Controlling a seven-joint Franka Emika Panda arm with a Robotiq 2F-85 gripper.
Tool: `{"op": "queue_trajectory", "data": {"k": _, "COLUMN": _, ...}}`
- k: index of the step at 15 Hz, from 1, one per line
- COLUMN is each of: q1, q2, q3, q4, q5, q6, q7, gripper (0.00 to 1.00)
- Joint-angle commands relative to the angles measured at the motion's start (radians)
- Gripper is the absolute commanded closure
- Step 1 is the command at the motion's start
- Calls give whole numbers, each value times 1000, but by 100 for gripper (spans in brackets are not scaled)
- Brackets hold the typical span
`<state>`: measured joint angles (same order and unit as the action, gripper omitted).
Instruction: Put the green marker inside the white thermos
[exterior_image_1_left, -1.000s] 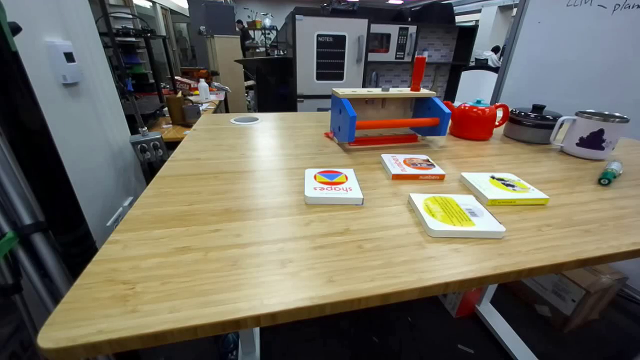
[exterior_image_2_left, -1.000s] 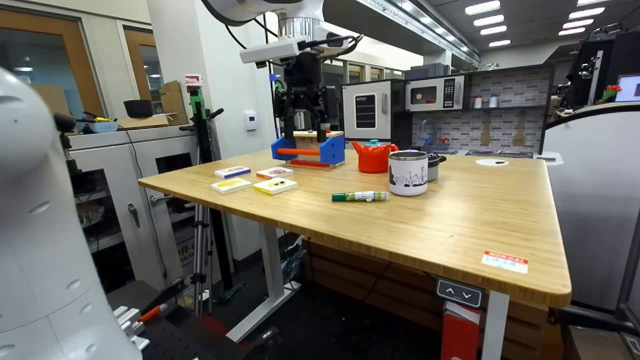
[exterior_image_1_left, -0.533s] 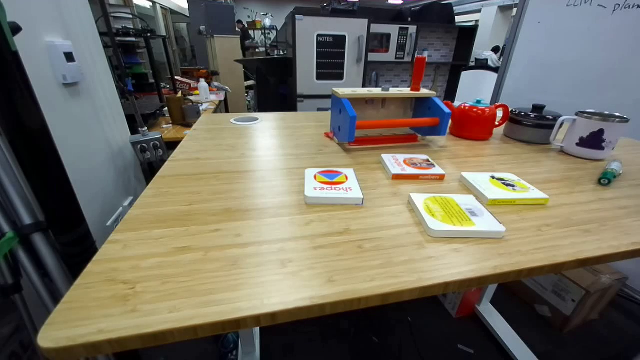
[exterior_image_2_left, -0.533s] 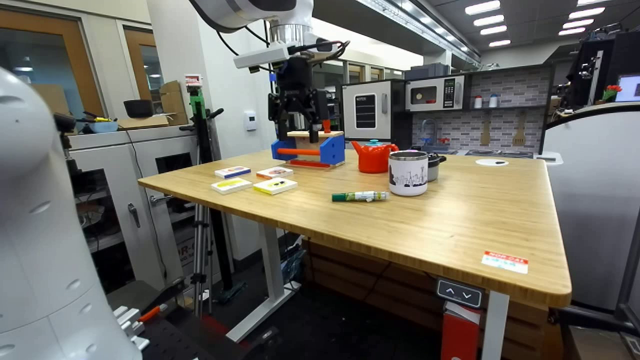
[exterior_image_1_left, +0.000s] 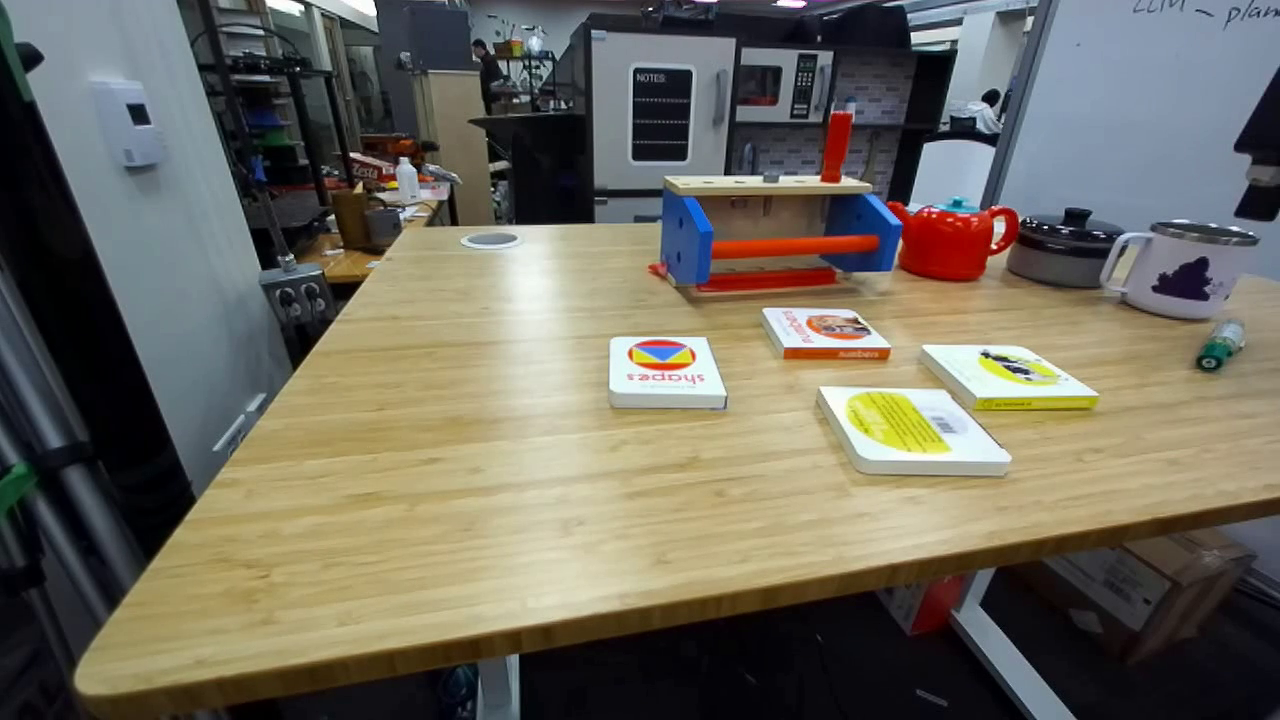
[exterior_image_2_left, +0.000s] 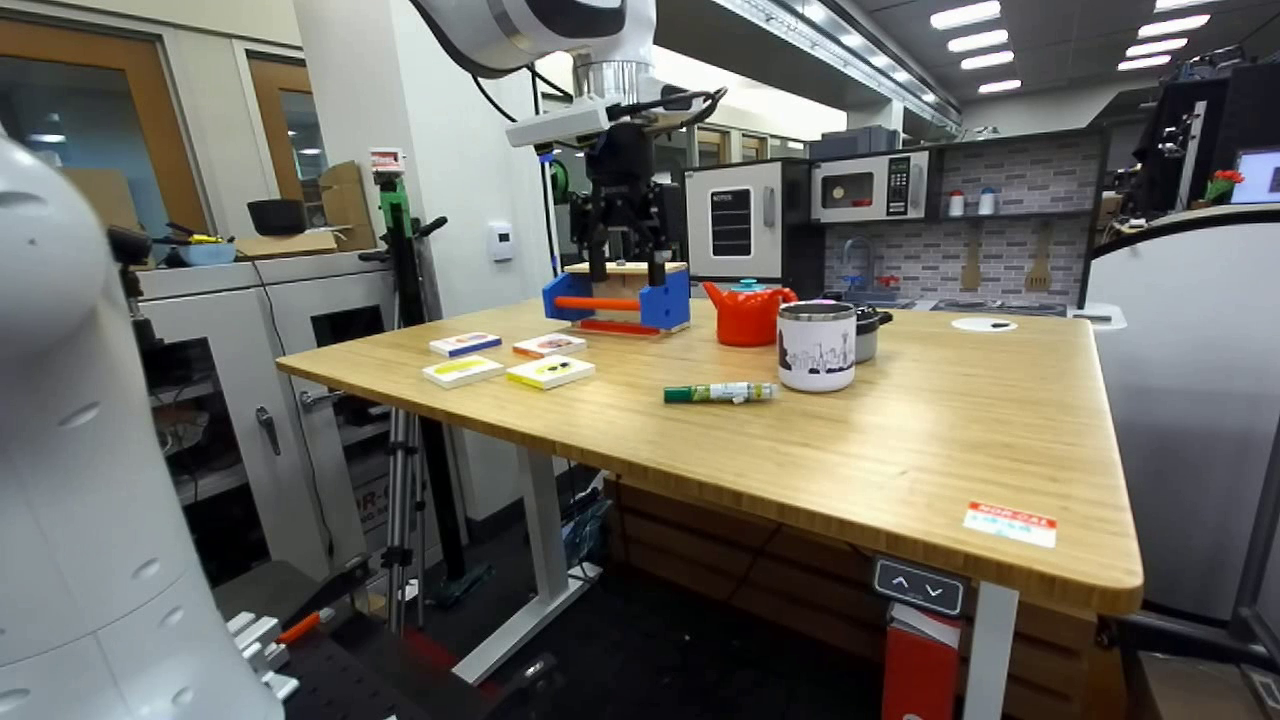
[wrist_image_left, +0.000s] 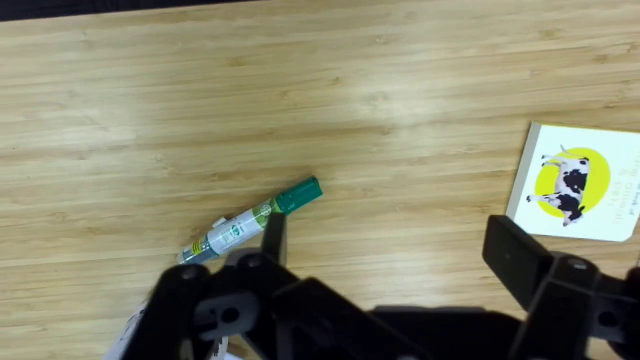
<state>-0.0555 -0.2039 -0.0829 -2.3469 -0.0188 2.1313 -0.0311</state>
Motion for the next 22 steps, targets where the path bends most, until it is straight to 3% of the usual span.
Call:
{"op": "queue_trajectory", "data": {"k": 1, "q1": -19, "q2": 51, "q3": 2, "q4": 44, "q5": -16, "q6": 6, "q7": 64, "gripper": 0}}
{"op": "queue_trajectory", "data": {"k": 5, "q1": -36, "q2": 71, "q3": -6, "q4": 31, "q5": -22, "q6": 10, "q7": 147, "gripper": 0}}
{"op": "queue_trajectory", "data": {"k": 20, "q1": -35, "q2": 70, "q3": -11, "q4": 27, "q5": -10, "q6": 0, "q7": 141, "gripper": 0}}
{"op": "queue_trajectory", "data": {"k": 22, "q1": -42, "q2": 80, "q3": -5, "q4": 32, "q5": -22, "q6": 7, "q7": 235, "gripper": 0}}
